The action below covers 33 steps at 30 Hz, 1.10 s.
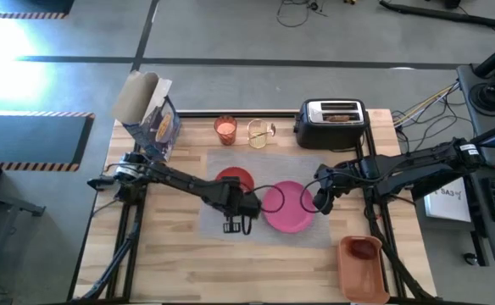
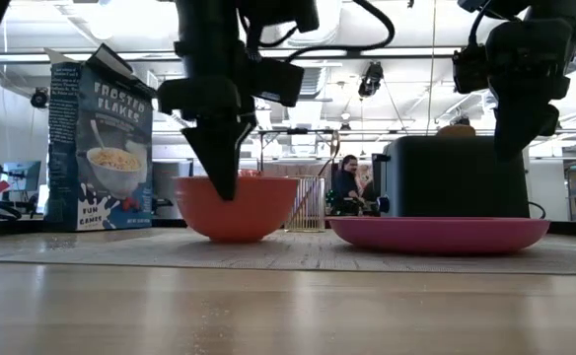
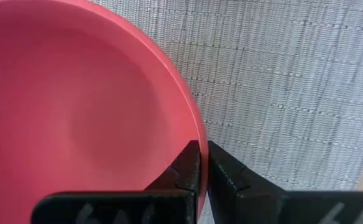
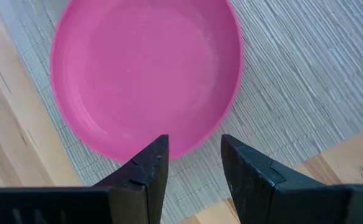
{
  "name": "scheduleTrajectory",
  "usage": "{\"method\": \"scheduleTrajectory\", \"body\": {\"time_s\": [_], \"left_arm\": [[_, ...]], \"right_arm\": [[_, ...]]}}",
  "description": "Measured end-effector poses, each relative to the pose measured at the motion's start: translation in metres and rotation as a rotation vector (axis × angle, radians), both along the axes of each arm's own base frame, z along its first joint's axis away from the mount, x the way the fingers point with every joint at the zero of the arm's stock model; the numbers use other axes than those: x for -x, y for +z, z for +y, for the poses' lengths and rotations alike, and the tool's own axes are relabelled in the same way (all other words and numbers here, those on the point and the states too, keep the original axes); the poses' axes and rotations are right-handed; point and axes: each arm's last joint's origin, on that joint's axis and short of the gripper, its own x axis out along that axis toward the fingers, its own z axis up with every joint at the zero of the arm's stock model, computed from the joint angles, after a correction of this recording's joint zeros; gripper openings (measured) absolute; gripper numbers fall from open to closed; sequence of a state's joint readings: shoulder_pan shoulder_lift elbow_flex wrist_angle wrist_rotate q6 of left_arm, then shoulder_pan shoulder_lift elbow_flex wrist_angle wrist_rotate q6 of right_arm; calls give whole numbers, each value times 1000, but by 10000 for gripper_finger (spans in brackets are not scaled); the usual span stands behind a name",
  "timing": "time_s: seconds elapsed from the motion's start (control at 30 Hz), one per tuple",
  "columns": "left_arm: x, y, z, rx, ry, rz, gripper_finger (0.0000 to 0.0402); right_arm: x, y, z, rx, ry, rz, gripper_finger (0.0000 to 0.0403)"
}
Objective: Arrange a breakfast setting
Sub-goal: Put the orange bowl on the gray placemat, then adjust the gray placemat on the center of the table
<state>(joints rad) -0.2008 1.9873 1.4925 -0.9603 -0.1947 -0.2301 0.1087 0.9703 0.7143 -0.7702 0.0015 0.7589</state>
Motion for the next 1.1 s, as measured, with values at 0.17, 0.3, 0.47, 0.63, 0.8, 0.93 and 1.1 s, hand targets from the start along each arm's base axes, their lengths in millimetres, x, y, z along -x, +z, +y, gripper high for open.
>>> {"method": "scheduleTrajectory", "body": {"time_s": [0.17,0.3,0.47,0.63,0.8,0.93,1.1], "left_arm": [[-3,7,3,86,-36,-44,0],[-4,12,-2,165,-46,-49,0],[-2,12,-6,218,-17,-30,0],[1,11,-8,223,20,-1,0],[1,13,-9,231,74,-4,18],[-2,19,-10,238,83,-22,54],[-4,31,-15,237,70,-38,94]], "right_arm": [[0,0,0,0,0,0,137],[0,0,0,0,0,0,137],[0,0,0,0,0,0,137],[0,0,0,0,0,-1,137],[0,0,0,0,0,-1,137],[0,0,0,0,0,-1,137],[0,0,0,0,0,-2,137]]}}
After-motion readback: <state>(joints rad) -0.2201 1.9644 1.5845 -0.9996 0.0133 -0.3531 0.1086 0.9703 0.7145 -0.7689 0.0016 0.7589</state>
